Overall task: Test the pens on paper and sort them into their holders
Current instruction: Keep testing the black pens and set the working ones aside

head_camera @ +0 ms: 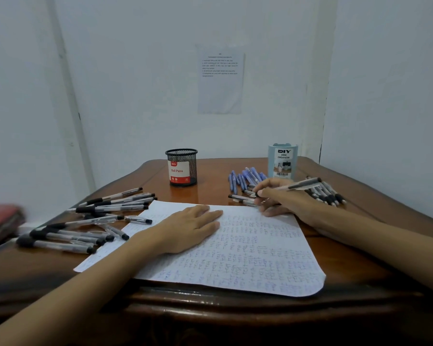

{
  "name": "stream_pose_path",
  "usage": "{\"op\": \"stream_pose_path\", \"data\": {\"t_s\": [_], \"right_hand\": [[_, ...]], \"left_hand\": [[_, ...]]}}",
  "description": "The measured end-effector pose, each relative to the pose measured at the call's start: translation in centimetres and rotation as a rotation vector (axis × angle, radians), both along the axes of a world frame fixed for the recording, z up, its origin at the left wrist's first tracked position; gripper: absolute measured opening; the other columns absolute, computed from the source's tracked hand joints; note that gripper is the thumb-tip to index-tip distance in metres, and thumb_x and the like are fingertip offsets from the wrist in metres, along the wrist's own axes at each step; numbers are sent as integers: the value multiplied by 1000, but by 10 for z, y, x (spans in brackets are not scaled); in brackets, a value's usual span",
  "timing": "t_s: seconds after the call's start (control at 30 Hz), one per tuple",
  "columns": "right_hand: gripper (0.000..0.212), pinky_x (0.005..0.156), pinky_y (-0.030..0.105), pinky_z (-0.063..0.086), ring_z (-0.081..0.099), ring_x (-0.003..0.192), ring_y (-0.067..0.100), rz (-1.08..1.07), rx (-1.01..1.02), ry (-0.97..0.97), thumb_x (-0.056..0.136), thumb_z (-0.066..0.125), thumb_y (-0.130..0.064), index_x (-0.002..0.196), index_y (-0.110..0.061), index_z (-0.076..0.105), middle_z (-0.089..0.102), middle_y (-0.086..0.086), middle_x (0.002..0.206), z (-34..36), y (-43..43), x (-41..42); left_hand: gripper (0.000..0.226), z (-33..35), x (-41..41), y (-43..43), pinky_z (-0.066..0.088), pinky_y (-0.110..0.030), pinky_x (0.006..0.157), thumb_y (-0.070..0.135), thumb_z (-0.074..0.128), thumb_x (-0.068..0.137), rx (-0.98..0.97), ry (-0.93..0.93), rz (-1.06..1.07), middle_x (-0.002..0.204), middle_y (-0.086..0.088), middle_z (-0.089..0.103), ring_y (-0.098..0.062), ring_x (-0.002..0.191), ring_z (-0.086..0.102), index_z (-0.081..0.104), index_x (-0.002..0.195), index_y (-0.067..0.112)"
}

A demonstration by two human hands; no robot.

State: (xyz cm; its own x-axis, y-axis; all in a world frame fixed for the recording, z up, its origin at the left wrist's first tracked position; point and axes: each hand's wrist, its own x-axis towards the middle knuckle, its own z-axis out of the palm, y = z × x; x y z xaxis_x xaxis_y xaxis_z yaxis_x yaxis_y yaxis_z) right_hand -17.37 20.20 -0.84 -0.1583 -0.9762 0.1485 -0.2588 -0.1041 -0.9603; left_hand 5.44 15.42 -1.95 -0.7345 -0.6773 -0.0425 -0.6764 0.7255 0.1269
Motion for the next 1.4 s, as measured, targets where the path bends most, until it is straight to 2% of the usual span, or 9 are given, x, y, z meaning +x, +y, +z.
{"op": "stream_pose_path", "data": {"t_s": [0.2,0.3,0.43,0.47,0.53,0.63,0.87,1.17,1.4], "right_hand": [[4,51,16,51,61,57,9,-28,-36,136,85,66,-18,85,-14,64,68,3,74,-1,-1,8],[17,43,17,43,55,51,9,41,-61,118,81,70,-24,72,-13,62,63,-1,60,0,4,20],[36,37,16,35,41,34,8,73,-2,130,81,68,-35,57,-12,54,48,-2,41,-5,2,40],[39,35,15,32,37,31,7,57,5,137,82,67,-37,56,-12,53,45,-4,37,-5,1,42],[43,33,13,27,31,28,5,15,-3,127,85,64,-38,54,-10,50,41,-6,34,-6,-2,43],[38,33,12,28,34,30,4,-16,-82,82,87,62,-32,58,-9,53,44,-3,41,-11,-5,38],[31,39,17,42,51,39,9,-9,-144,144,76,74,-23,58,-11,53,57,3,49,-12,-8,20],[34,38,14,39,46,35,5,19,-171,265,84,68,-13,57,-9,48,51,-4,40,-13,-9,21],[34,39,14,39,46,36,5,41,-151,283,87,63,-8,59,-10,44,48,3,47,-14,-11,22]], "left_hand": [[49,6,27,1,15,-34,113,48,18,98,36,-54,6,155,10,10,-11,141,14,10,146,41],[46,12,29,0,24,-35,112,43,23,100,23,-54,23,151,6,21,-12,135,26,23,145,34],[34,8,9,3,34,-31,102,38,26,100,-98,80,15,136,1,40,-16,121,40,43,123,20],[38,5,3,4,32,-32,105,42,25,99,-103,110,-2,138,1,39,-17,125,38,42,124,19],[53,-2,-5,5,14,-35,114,49,21,98,-29,100,-46,154,5,19,-14,142,15,29,143,22],[57,-6,-7,0,-2,-33,115,50,18,97,60,48,-77,157,11,0,-5,143,-5,9,149,30],[53,-6,-3,-4,-3,-32,115,48,19,98,68,46,-97,157,13,-3,-2,142,-6,6,148,35],[53,-6,-4,-3,-1,-32,116,47,19,98,50,47,-94,157,12,-1,-3,143,-4,7,148,34],[53,-7,-5,-5,0,-33,116,48,20,98,41,55,-90,157,12,2,-4,143,-1,8,148,34]]}}
